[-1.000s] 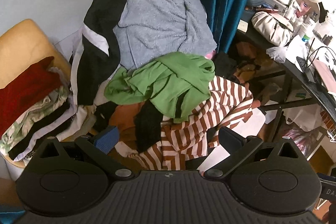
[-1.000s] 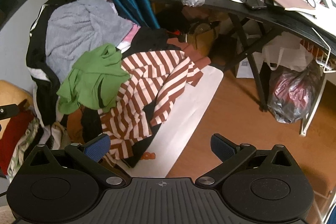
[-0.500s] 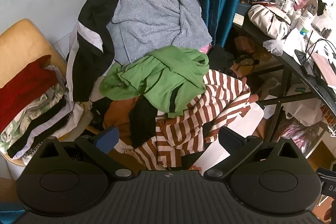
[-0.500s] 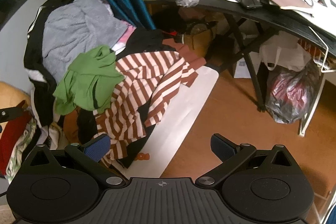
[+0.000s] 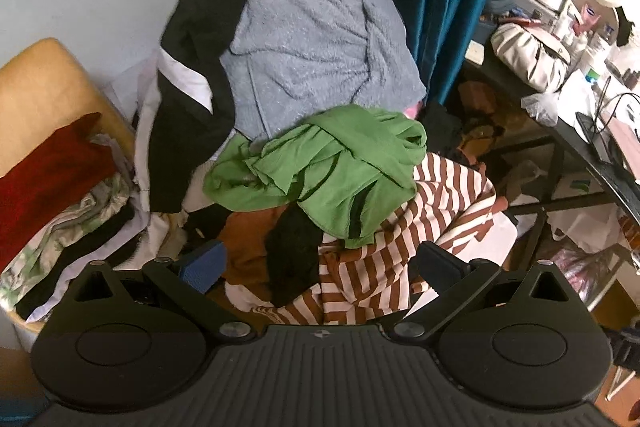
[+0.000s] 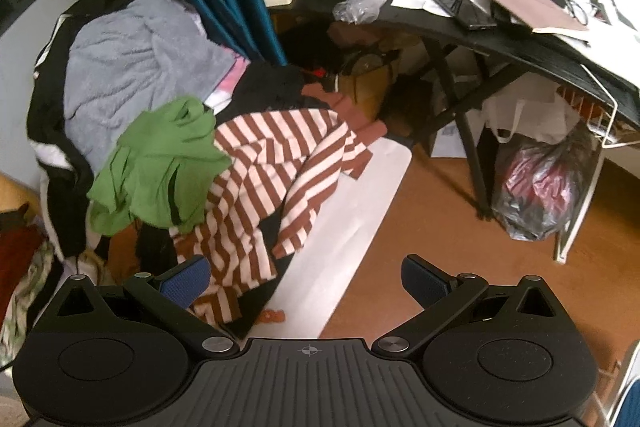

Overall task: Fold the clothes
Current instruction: 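Move both tools toward the green sweater on the clothes pile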

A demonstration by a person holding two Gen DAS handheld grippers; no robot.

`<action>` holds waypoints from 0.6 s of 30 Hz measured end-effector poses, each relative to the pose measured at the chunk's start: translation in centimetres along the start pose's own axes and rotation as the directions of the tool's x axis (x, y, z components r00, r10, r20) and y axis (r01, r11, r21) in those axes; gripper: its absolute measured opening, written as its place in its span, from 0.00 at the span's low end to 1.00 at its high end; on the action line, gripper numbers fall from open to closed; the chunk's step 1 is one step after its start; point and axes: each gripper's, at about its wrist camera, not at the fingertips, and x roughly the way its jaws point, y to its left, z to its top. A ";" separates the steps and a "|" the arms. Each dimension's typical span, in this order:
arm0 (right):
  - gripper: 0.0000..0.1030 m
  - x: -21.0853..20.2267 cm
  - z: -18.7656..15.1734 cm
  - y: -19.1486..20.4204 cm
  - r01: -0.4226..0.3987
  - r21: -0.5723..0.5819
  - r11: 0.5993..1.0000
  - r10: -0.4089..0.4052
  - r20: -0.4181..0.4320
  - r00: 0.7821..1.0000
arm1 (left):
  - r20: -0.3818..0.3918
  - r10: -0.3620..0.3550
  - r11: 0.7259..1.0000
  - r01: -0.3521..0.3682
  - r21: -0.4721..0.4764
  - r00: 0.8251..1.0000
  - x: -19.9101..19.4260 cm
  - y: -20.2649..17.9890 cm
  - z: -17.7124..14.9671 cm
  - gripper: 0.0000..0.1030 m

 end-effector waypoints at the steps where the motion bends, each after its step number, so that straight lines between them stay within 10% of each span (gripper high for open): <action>1: 0.99 0.2 0.1 0.8 0.008 0.010 1.000 -0.008 -0.003 1.000 | -0.011 -0.011 1.000 0.011 0.012 1.000 0.5 0.4 0.4 1.00; 18: 0.99 2.8 1.9 17.5 0.157 -0.073 0.985 -0.158 -0.013 0.987 | -0.062 -0.108 0.981 0.117 0.157 0.992 5.8 8.9 6.4 1.00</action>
